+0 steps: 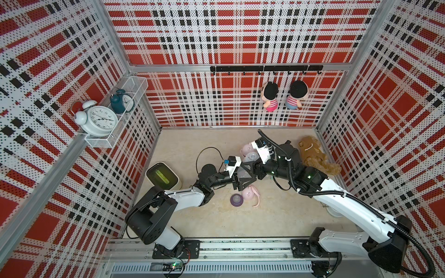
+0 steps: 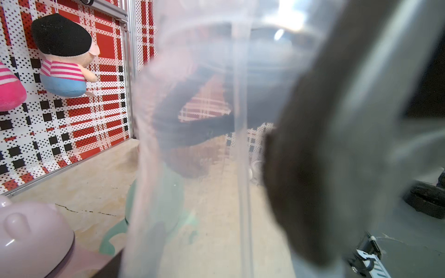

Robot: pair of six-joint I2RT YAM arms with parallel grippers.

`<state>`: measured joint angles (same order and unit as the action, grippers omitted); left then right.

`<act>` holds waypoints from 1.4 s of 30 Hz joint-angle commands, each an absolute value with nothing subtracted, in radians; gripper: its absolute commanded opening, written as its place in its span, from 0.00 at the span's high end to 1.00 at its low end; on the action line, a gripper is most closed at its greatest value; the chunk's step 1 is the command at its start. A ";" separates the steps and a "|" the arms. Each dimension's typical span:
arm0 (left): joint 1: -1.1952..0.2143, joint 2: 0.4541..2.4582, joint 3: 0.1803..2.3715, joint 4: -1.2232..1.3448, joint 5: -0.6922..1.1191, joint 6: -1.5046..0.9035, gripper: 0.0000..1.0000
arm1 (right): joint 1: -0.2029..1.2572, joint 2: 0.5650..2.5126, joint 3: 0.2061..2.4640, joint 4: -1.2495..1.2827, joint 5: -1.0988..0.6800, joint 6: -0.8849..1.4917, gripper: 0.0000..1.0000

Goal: Assemble the baby bottles
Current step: Pick up the baby bottle from the center of the board, then pick up the handle at the center of the board.

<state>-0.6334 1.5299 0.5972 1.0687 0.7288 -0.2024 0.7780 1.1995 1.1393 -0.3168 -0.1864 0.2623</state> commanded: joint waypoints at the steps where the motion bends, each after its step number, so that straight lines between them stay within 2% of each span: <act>1: -0.621 1.525 0.621 1.086 0.721 -0.218 0.54 | 0.782 1.172 1.135 -0.279 -0.220 0.270 0.21; 5: -0.611 1.515 0.608 1.087 0.710 -0.218 0.79 | 0.782 1.147 1.142 -0.288 -0.168 0.280 0.07; 7: -0.600 1.507 0.599 1.089 0.704 -0.225 0.98 | 0.782 1.128 1.154 -0.316 -0.117 0.302 0.05; 8: -0.594 1.502 0.596 1.090 0.708 -0.228 1.00 | 0.782 1.122 1.169 -0.344 -0.088 0.314 0.06; 17: -0.551 1.436 0.565 1.083 0.681 -0.230 1.00 | 0.782 1.025 1.145 -0.518 0.054 0.351 0.06; 28: -0.542 1.321 0.518 1.031 0.580 -0.158 1.00 | 0.782 0.945 1.036 -0.677 0.095 0.407 0.09; 36: -0.555 1.272 0.490 1.031 0.508 -0.117 1.00 | 0.795 1.029 0.908 -0.727 0.045 0.487 0.12; 42: -0.564 1.247 0.472 1.031 0.463 -0.109 1.00 | 0.919 1.091 0.809 -0.658 0.105 0.611 0.13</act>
